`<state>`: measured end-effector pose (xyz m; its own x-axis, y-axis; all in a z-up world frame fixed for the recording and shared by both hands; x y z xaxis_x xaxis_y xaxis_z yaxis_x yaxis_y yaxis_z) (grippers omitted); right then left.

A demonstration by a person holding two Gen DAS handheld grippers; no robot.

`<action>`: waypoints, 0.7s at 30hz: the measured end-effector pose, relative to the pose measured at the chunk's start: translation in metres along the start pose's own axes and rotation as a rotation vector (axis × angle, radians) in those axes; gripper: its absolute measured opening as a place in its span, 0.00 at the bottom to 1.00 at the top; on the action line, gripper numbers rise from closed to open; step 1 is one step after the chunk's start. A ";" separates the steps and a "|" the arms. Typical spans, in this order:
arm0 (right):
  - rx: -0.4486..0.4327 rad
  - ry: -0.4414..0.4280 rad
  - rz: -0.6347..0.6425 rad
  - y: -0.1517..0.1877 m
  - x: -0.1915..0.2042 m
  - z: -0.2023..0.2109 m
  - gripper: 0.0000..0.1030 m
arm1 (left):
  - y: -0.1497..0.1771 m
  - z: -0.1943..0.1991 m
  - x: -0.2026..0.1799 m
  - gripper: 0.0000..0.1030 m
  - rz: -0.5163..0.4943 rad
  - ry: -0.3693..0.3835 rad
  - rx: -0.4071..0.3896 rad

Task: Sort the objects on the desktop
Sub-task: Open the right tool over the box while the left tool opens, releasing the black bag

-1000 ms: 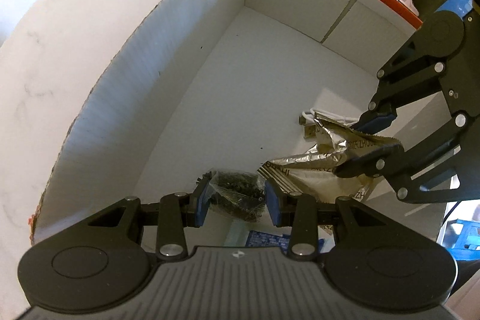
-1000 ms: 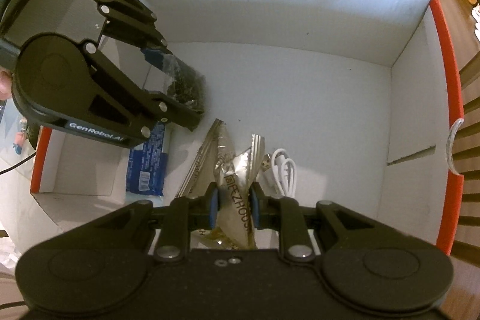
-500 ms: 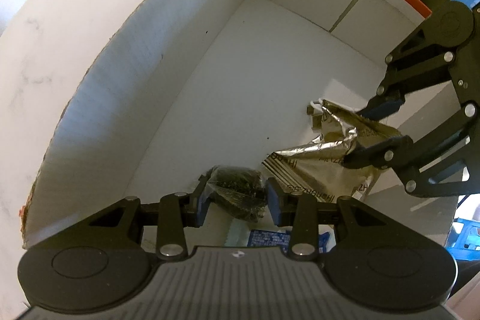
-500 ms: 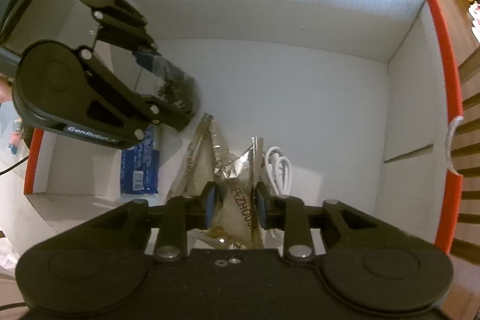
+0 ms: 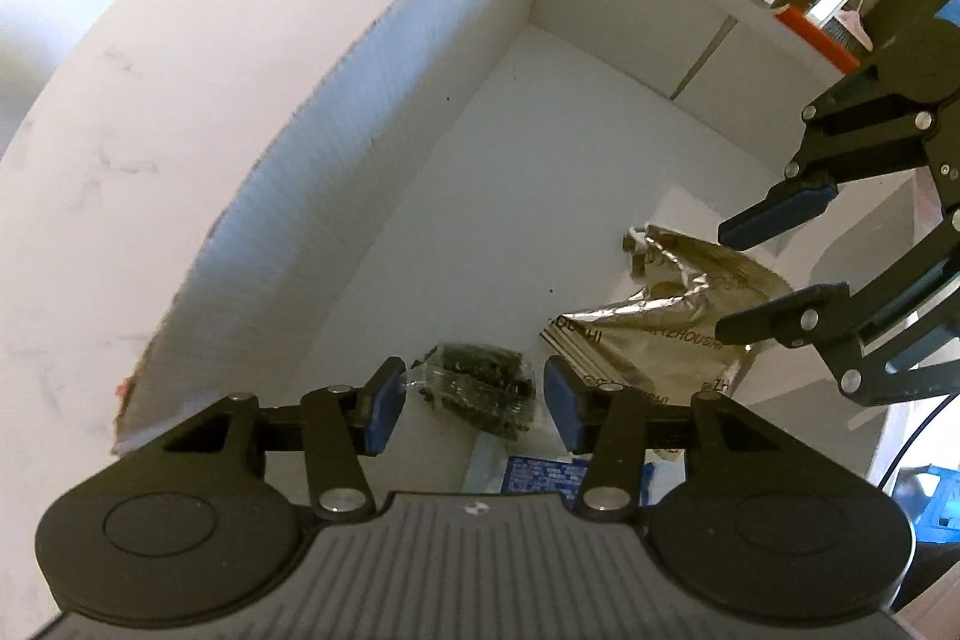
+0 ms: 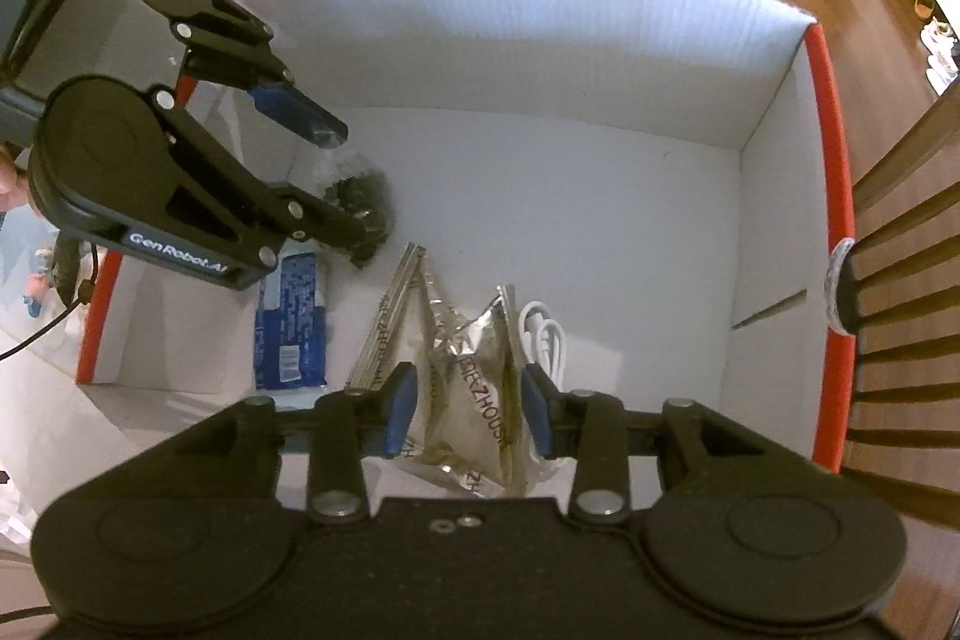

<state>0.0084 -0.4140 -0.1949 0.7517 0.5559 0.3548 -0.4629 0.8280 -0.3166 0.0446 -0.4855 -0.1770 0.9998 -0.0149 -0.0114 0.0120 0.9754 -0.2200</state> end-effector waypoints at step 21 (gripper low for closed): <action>-0.049 0.016 0.098 -0.005 0.028 0.035 0.52 | 0.045 0.064 -0.018 0.48 -0.002 0.018 -0.105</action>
<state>0.0151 -0.4002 -0.1523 0.7113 0.6328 0.3059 -0.5114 0.7646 -0.3923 0.0284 -0.4273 -0.1246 0.9994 -0.0214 -0.0282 0.0112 0.9471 -0.3207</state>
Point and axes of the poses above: each gripper's, at about its wrist camera, not at the fingertips, and z roughly against the way its jaws point, x to its left, y to its underside, the point moved 5 cm from there along -z, roughly the way its jaws point, and after that the axes turned 10 degrees about z, right-handed, at the moved point
